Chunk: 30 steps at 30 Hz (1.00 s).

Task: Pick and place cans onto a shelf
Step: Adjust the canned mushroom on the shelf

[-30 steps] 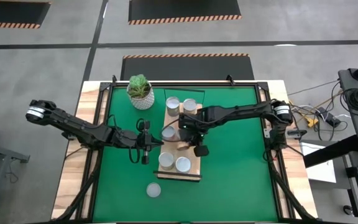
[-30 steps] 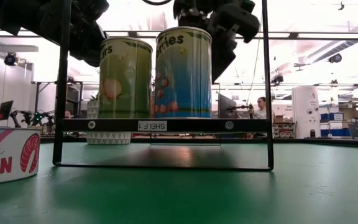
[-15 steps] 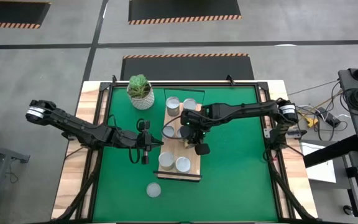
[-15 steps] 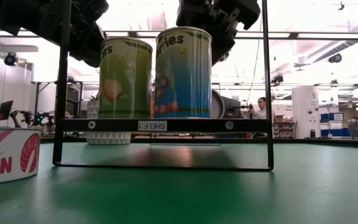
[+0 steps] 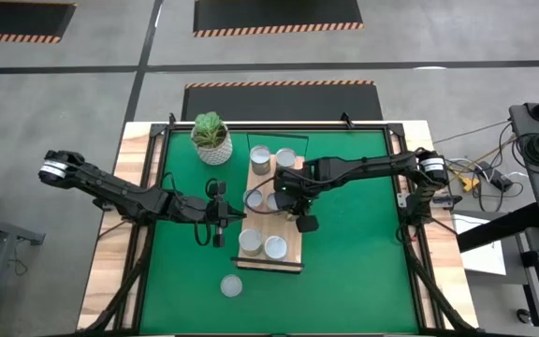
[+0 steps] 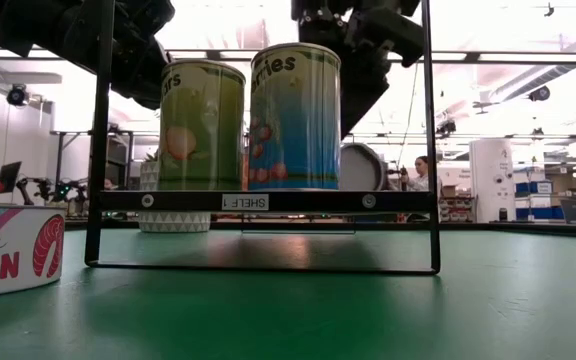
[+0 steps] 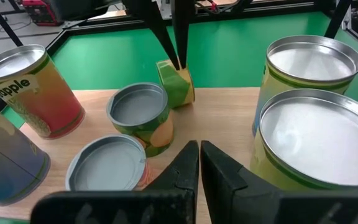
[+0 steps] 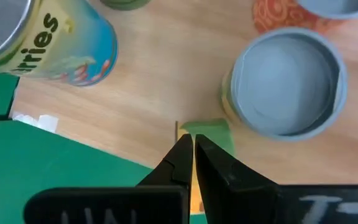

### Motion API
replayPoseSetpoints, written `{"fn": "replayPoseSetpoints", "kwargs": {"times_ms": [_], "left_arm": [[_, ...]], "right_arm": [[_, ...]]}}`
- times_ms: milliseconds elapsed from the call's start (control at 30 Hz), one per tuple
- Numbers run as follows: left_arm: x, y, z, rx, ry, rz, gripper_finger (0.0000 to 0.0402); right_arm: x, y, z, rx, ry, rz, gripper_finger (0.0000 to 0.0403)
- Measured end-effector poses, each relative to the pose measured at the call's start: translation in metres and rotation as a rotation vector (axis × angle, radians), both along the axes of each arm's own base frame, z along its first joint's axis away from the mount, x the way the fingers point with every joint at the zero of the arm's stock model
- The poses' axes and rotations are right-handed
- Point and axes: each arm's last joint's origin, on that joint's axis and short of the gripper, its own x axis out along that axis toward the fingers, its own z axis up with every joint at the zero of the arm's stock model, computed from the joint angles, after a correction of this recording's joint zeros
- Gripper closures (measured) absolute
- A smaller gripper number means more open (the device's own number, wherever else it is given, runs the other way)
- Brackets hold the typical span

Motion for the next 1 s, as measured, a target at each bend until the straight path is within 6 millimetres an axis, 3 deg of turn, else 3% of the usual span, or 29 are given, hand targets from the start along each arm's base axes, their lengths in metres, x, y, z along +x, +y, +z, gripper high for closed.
{"fn": "replayPoseSetpoints", "kwargs": {"times_ms": [267, 433, 633, 800, 1000], "left_arm": [[0.000, 0.000, 0.000, 0.000, 0.001, 0.000, 0.0402], [0.000, 0.000, 0.000, 0.000, 0.001, 0.000, 0.0402], [0.000, 0.000, 0.000, -0.003, 0.002, 0.001, 0.0402], [0.000, 0.000, -0.001, -0.006, 0.007, 0.003, 0.0402], [0.000, 0.000, -0.001, -0.005, 0.009, 0.003, 0.0402]], "right_arm": [[-0.009, 0.000, -0.015, 0.027, 0.101, -0.061, 0.0394], [-0.024, 0.001, -0.026, 0.047, 0.221, -0.122, 0.0394], [-0.048, 0.003, -0.023, 0.067, 0.309, -0.208, 0.0394], [-0.078, 0.004, -0.021, 0.104, 0.275, -0.318, 0.0394], [-0.110, 0.005, -0.043, 0.185, 0.051, -0.423, 0.0394]]}}
